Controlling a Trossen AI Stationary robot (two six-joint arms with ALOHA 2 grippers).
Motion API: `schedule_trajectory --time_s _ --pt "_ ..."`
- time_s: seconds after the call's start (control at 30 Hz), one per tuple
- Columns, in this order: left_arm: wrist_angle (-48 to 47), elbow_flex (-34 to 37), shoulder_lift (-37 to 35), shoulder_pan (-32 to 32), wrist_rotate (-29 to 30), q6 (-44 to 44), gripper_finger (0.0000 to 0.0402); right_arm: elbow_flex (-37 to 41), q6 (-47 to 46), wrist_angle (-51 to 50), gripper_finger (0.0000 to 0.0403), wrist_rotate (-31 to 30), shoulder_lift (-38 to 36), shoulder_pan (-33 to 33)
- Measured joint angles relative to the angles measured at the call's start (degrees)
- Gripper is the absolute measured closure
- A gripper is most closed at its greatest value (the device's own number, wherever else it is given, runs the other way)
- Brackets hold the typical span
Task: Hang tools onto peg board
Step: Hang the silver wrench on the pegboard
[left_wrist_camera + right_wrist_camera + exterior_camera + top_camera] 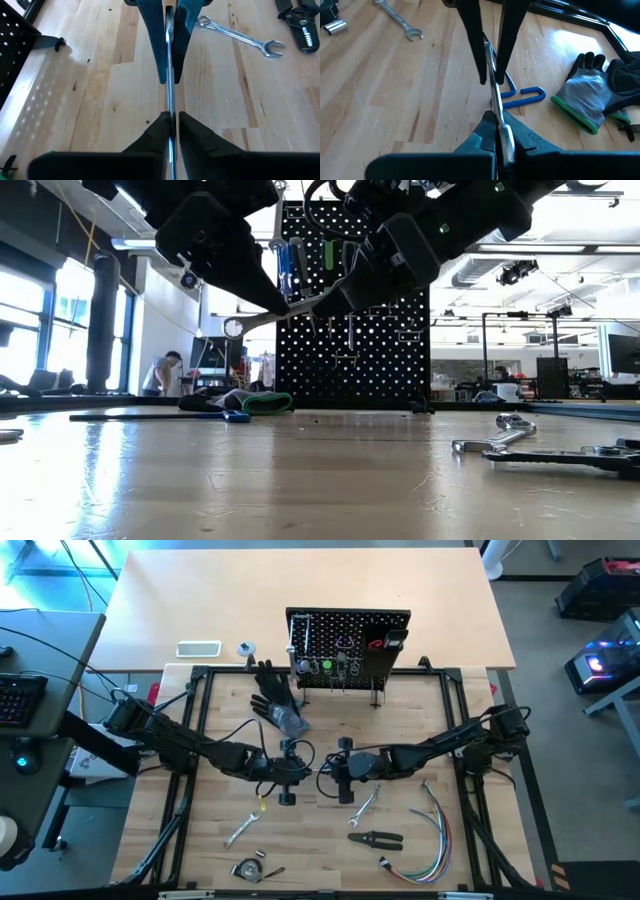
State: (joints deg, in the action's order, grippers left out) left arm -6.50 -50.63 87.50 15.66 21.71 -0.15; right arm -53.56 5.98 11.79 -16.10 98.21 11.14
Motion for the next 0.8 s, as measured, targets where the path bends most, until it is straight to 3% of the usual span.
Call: schedule_trajectory --time_s 0.5,0.8 --pt "-0.91 0.00 -0.11 0.00 2.61 0.02 0.0275 0.00 0.00 -5.34 0.0402 -3.32 -3.67 0.00" --pt "-4.49 0.02 -5.60 0.17 9.12 0.81 0.0244 0.00 -1.03 -11.34 0.0402 -6.58 -7.67 -0.04"
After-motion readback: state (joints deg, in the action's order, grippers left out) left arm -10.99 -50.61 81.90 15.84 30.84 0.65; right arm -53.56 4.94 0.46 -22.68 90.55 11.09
